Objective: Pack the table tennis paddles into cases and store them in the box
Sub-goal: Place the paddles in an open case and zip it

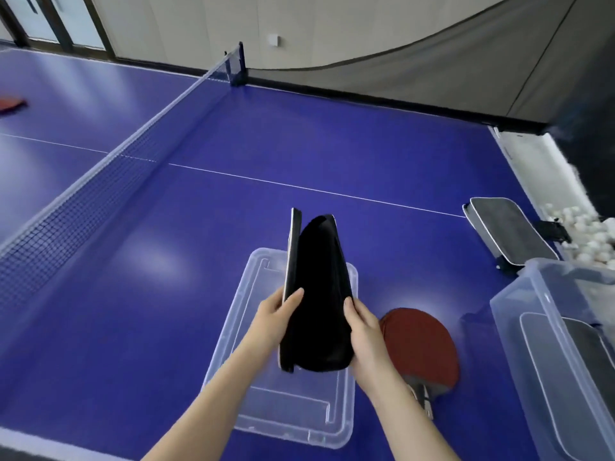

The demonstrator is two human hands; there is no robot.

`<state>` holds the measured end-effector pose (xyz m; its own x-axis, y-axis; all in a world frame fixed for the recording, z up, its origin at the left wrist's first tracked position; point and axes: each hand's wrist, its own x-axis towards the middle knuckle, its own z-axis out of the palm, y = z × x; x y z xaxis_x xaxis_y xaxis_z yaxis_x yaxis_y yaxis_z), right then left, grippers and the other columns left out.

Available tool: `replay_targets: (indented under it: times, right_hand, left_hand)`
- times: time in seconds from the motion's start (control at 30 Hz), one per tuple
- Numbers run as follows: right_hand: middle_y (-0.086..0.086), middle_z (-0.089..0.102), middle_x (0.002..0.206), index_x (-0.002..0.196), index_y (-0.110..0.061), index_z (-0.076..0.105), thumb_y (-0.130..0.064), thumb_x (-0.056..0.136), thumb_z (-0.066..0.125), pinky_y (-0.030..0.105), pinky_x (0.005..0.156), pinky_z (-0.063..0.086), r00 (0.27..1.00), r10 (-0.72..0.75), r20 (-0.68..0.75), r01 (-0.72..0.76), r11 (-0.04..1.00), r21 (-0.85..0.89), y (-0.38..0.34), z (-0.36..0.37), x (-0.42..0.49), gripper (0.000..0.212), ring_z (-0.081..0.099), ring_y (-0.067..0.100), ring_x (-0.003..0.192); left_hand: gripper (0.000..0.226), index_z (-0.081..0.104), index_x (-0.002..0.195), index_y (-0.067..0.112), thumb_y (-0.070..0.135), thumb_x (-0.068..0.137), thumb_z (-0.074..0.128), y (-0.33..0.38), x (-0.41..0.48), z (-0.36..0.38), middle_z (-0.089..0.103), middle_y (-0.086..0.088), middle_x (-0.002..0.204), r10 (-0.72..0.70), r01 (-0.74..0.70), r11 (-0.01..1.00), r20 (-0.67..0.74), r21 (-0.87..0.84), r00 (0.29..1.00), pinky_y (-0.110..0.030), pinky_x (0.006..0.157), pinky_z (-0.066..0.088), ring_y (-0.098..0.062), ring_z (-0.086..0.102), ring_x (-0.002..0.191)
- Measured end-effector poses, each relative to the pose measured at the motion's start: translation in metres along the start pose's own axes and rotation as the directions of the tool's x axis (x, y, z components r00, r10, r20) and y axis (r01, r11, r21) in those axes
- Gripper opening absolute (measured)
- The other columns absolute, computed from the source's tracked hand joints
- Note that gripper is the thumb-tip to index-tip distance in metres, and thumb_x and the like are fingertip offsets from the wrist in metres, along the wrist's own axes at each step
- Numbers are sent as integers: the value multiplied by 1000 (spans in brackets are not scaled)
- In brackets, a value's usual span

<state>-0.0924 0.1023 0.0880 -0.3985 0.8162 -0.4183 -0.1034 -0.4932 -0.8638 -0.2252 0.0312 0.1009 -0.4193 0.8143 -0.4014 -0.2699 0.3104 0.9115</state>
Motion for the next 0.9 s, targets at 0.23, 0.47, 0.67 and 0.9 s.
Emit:
replay_targets:
  times: [0.23, 0.47, 0.67, 0.9]
  right_hand:
    - [2, 74, 97, 106, -11, 66, -21, 101, 44, 38, 86, 53, 964, 51, -261, -37, 998, 57, 34, -1, 4, 26, 68, 21, 91]
    - [10, 70, 76, 89, -4, 66, -23, 100, 47, 26, 69, 48, 885, 19, -465, -132, 968, -213, 77, -38, 14, 29, 62, 14, 74]
    - [1, 50, 70, 77, -8, 54, -18, 99, 45, 31, 63, 32, 858, -89, -506, -236, 807, -542, 108, -58, 15, 26, 45, 21, 73]
    - [20, 58, 73, 79, 8, 56, -13, 99, 45, 35, 61, 34, 818, -191, -542, -301, 661, -687, 123, -68, 14, 31, 51, 35, 70]
  left_hand:
    - [16, 75, 92, 23, 30, 93, 60, -30, 19, -128, 76, -2, 92, -58, 54, 998, -231, -26, 971, -33, 73, 55, -20, 73, 87]
    - [6, 72, 86, 22, 23, 88, 67, -82, 31, -189, 75, 3, 85, -158, 175, 984, -387, 10, 909, -29, 64, 52, -18, 69, 78]
    - [8, 69, 83, 23, 21, 90, 64, -116, 42, -201, 72, 3, 86, -167, 239, 964, -430, 118, 887, -36, 73, 53, -22, 66, 83]
    - [9, 67, 97, 20, 21, 93, 59, -127, 63, -198, 65, 12, 80, -111, 275, 918, -481, 285, 869, -33, 76, 45, -18, 60, 81]
